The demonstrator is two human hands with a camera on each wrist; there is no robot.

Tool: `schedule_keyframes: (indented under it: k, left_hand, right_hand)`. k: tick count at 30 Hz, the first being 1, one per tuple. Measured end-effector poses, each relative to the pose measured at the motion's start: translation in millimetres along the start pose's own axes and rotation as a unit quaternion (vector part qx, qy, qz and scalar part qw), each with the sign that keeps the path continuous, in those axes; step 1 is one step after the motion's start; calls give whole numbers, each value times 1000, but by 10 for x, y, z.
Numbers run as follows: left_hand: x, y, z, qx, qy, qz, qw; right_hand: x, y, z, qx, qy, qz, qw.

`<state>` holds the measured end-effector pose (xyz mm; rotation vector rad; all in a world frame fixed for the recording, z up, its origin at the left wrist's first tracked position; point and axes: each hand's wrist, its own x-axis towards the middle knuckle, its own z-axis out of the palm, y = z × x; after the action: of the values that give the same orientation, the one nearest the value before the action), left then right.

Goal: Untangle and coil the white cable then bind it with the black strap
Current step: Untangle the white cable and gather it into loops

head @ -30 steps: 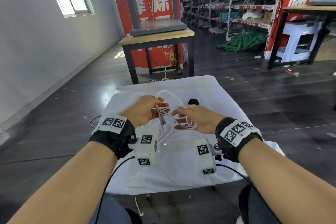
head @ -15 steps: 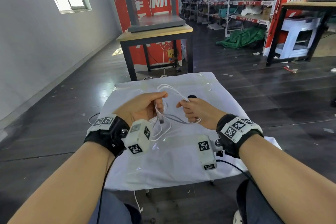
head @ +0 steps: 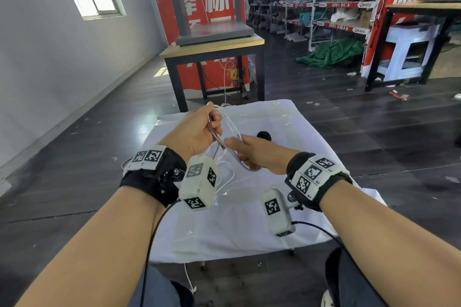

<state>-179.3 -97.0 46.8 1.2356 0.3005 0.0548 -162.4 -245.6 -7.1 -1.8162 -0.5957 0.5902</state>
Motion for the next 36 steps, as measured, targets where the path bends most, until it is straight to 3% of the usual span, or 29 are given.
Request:
schedule_keyframes:
  k: [7, 11, 15, 20, 25, 30, 36]
  left_hand:
    - [-63, 293, 122, -2, -105, 58, 993]
    - [-52, 411, 112, -6, -121, 66, 990]
    - [-28, 474, 36, 17, -96, 68, 993]
    - [25, 460, -50, 64, -42, 73, 994]
    - [97, 414, -126, 97, 16, 75, 992]
    - [128, 293, -147, 132, 73, 71, 986]
    - [109, 312, -192, 54, 50, 5, 997]
  right_hand:
    - [55, -235, -100, -48, -7, -48, 998]
    - [48, -349, -118, -84, -13, -68, 994]
    - [46, -387, -131, -111, 0, -62, 992]
    - [57, -357, -83, 84, -54, -4, 995]
    - [38, -381, -69, 23, -24, -3, 999]
    - [48, -405, -29, 13, -50, 9, 999]
    - [32, -377, -34, 38, -61, 21, 997]
